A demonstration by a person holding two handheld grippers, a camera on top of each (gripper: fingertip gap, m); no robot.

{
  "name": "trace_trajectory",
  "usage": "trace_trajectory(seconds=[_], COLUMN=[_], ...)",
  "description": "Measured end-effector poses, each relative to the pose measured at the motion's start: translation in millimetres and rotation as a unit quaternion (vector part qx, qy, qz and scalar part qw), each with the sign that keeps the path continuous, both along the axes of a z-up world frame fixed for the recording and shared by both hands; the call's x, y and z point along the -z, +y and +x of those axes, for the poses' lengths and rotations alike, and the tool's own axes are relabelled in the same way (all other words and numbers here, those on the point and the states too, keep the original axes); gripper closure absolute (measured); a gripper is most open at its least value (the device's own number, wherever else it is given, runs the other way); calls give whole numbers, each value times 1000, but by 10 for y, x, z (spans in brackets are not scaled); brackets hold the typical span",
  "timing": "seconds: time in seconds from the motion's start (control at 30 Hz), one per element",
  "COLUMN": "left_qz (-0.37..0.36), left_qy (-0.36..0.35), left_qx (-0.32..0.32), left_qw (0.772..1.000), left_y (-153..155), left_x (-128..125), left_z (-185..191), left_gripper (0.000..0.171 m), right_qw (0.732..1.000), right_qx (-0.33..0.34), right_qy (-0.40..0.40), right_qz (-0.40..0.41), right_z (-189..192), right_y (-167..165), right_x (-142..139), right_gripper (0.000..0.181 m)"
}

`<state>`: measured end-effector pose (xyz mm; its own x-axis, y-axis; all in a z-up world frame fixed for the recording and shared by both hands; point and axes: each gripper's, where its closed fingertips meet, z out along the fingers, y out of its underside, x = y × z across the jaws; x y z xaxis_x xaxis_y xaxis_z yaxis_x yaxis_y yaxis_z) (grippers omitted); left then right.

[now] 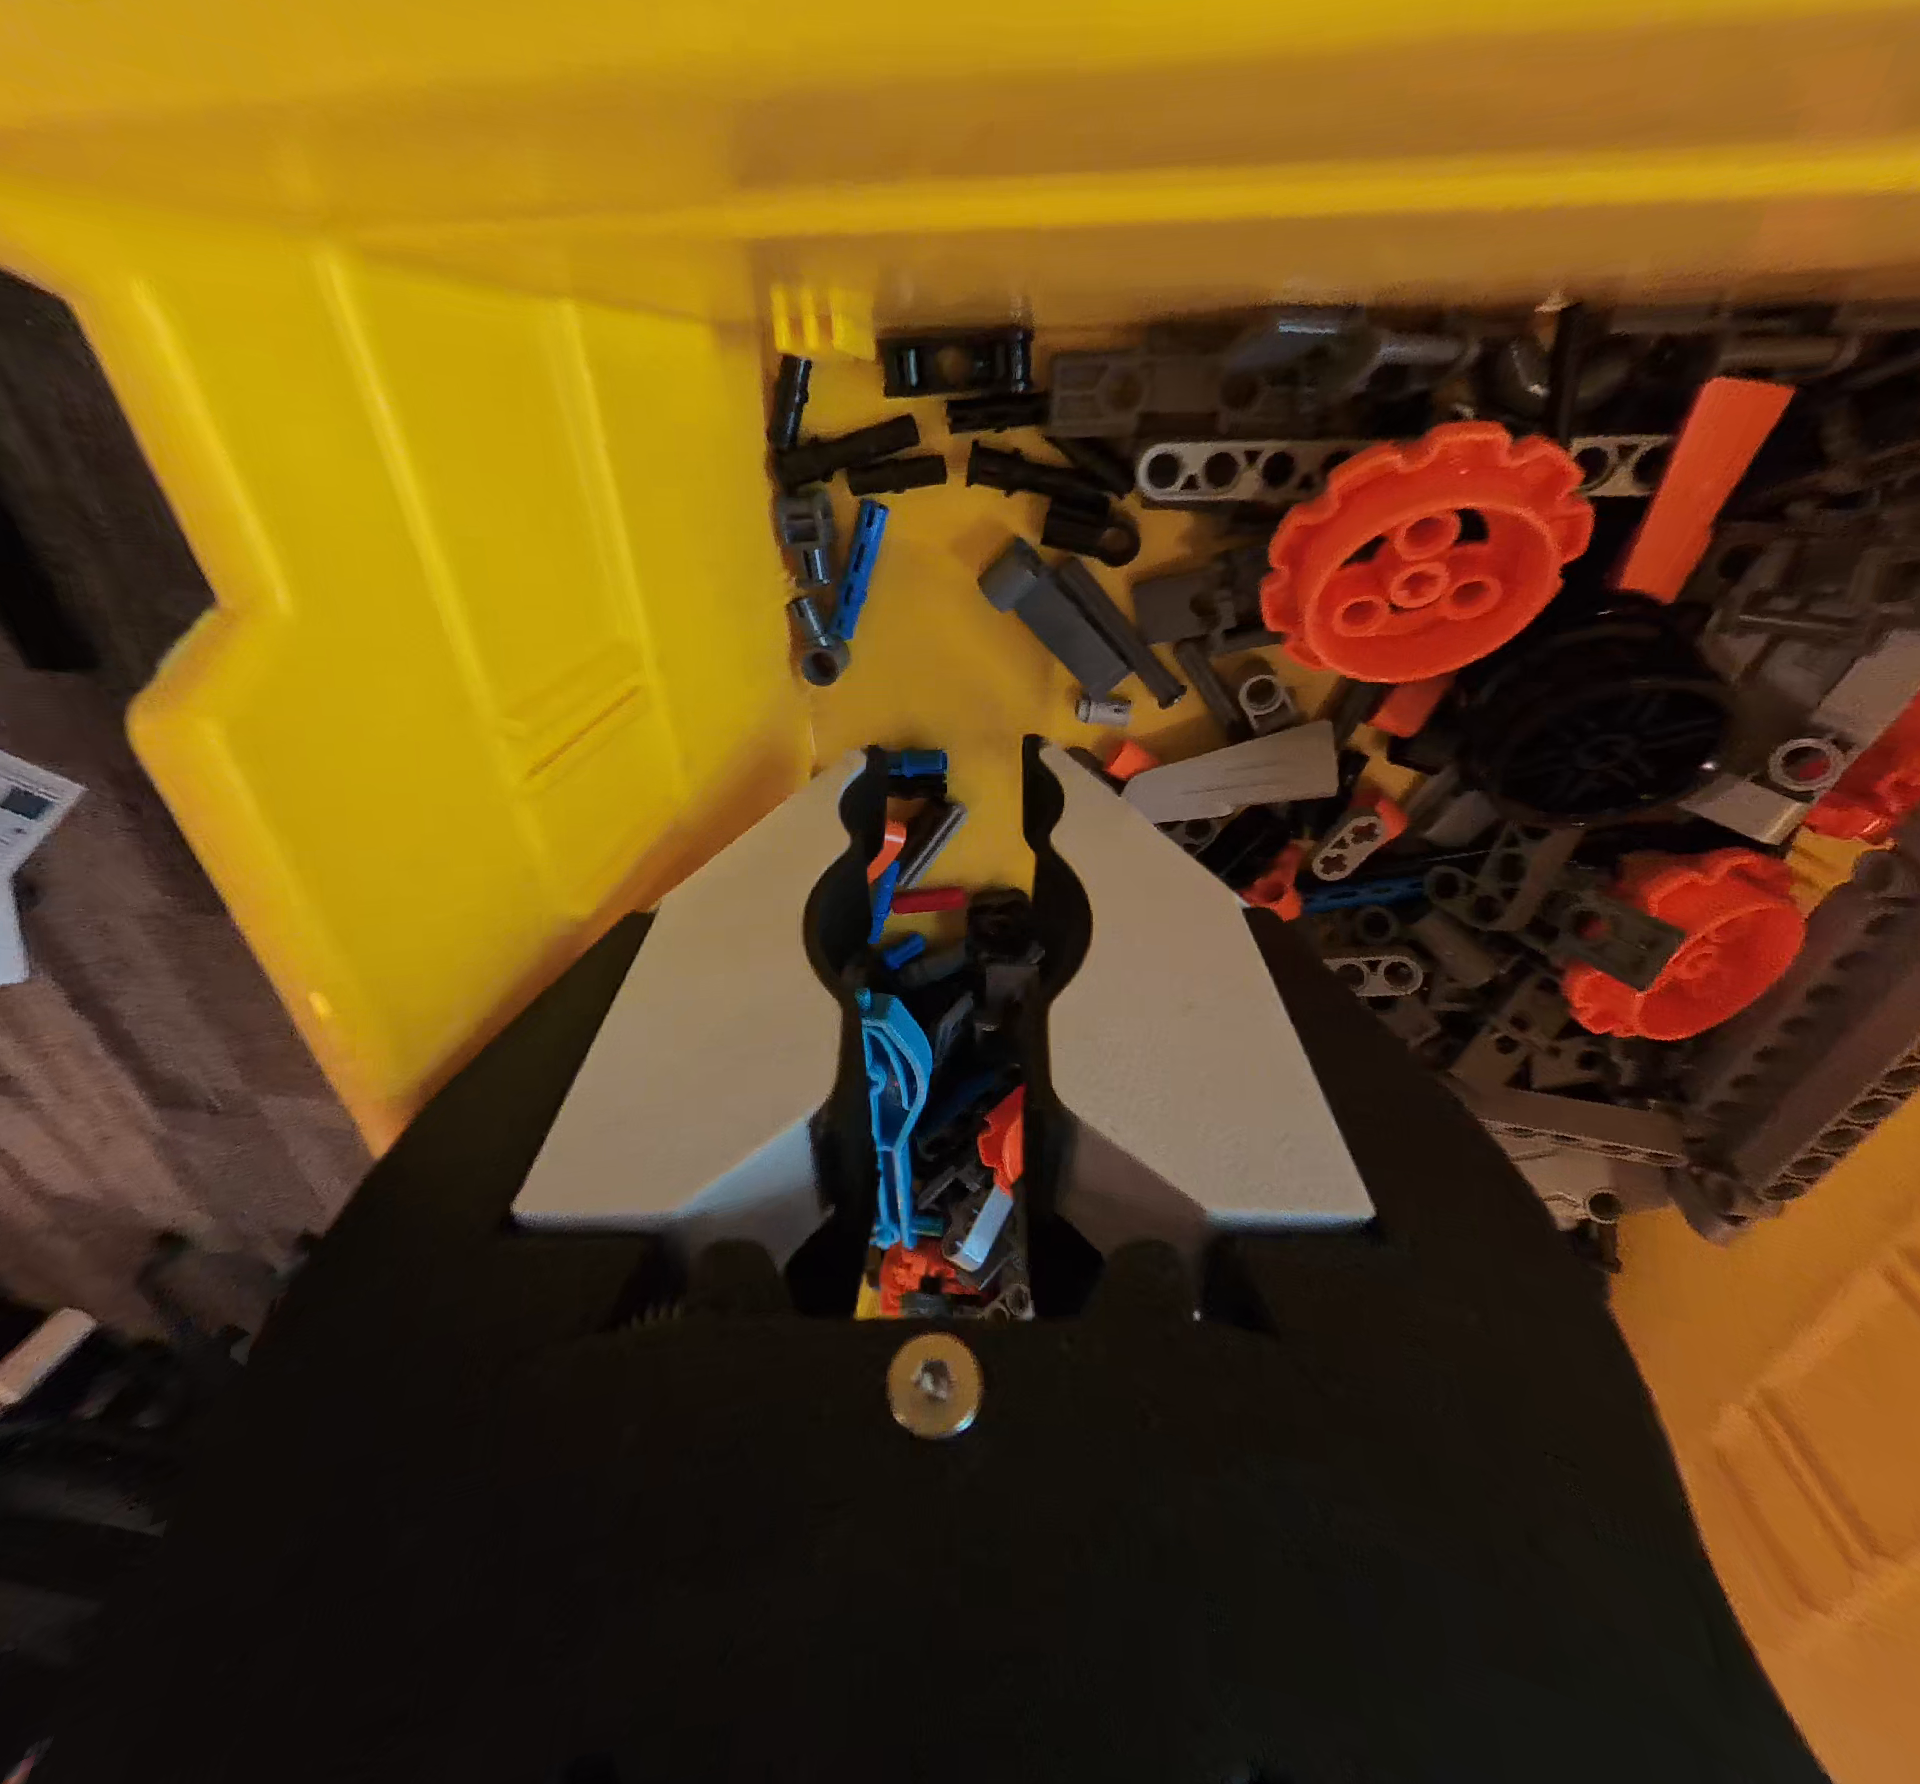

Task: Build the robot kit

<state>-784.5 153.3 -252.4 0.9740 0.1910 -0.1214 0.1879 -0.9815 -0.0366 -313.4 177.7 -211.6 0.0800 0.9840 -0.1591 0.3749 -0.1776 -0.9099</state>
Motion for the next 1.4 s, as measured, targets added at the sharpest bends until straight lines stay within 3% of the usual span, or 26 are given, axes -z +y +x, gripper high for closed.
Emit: trace_trajectory(seconds=[0.53, 0.73, 0.9, 1.1, 1.23, 1.33, 1.4], left_qz=[3, 1, 10, 1, 43, 129, 196], left_qy=[-16, 0, -19, -11, -36, -122, -159], left_qx=[-12, 15, 27, 34, 47, 113, 195], left_qw=[1000, 1000, 999, 999, 997, 978, 948], left_y=[1, 32, 68, 40, 91, 197, 247], left_x=[68, 67, 85, 53, -201, -649, -1019], left_z=[32, 12, 62, 49, 240, 844, 1359], left_gripper=[157, 153, 168, 168, 168, 168, 168], right_qw=[1000, 1000, 1000, 1000, 1000, 1000, 1000], right_qx=[0, 0, 0, 1, 1, 4, 9], right_qy=[-1, -1, -1, -1, -1, 3, 13], right_qz=[0, 0, -1, -2, -2, -1, 10], right_z=[0, -1, -1, -3, -3, 2, 20], right_y=[-1, -2, 0, 2, 4, 16, 35], right_x=[3, 6, 5, 7, 7, -8, -64], right_gripper=[150, 150, 150, 150, 150, 150, 150])
